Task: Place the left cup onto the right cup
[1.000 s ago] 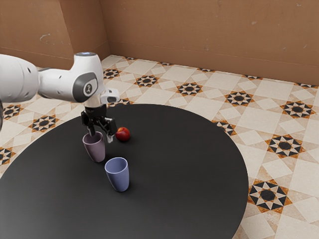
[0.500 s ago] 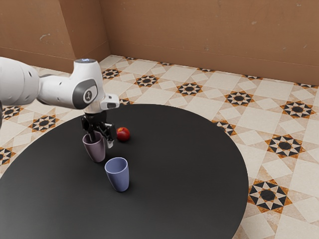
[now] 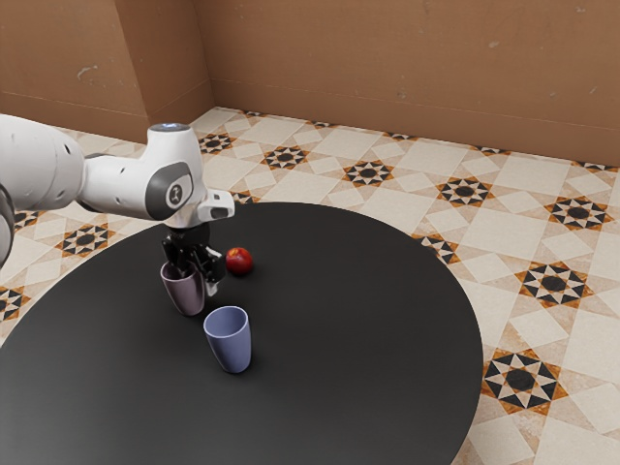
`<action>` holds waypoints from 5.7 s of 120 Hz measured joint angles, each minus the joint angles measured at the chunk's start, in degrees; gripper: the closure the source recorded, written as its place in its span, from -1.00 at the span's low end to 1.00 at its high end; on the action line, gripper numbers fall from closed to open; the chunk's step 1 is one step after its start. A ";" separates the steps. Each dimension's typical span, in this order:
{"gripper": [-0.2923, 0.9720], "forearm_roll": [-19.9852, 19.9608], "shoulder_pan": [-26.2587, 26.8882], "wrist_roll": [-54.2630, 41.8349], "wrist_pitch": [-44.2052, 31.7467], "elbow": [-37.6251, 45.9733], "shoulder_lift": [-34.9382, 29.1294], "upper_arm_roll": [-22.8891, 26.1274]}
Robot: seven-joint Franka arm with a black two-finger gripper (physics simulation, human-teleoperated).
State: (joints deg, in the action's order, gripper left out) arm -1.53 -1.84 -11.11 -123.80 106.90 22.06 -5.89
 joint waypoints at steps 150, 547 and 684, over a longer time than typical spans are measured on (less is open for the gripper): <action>0.70 3.28 3.53 0.99 3.16 5.62 -17.25 -0.08; 0.70 3.18 12.83 0.49 5.68 17.50 -27.31 3.87; -0.37 2.17 12.57 0.44 9.13 7.39 -25.66 3.87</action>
State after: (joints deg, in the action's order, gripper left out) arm 0.64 10.73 -10.67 -114.68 114.29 -3.60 -2.02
